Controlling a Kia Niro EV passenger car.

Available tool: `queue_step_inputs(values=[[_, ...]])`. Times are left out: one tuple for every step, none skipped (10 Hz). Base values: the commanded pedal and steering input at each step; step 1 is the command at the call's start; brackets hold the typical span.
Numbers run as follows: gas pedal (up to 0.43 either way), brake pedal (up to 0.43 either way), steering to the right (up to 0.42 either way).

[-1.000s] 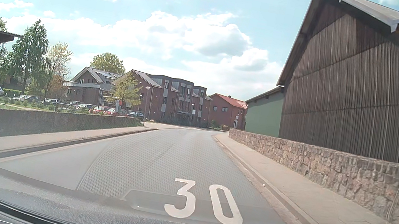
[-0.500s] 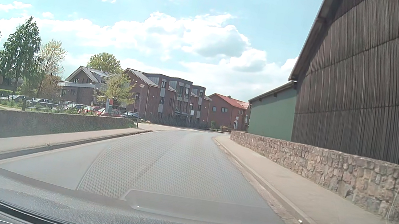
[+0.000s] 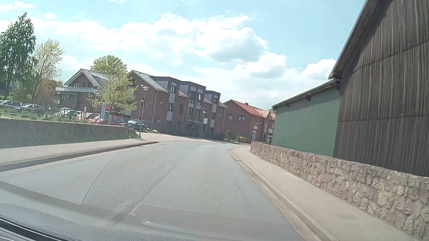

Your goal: Follow the waypoints while adhering to traffic rules and regulations

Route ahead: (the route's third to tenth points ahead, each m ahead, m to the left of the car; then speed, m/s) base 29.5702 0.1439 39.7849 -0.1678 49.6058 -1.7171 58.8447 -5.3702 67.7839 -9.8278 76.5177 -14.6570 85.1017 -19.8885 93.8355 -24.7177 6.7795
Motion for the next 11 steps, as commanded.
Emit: queue_step_inputs(values=[[0.087, 0.000, 0.000], [0.087, 0.000, 0.001], [0.087, 0.000, 0.001], [0.087, 0.000, 0.001], [0.087, 0.000, 0.000], [0.087, 0.000, 0.000], [0.087, 0.000, 0.001], [0.087, 0.000, 0.000], [0.087, 0.000, 0.000], [0.087, 0.000, -0.001], [0.087, 0.000, -0.002]])
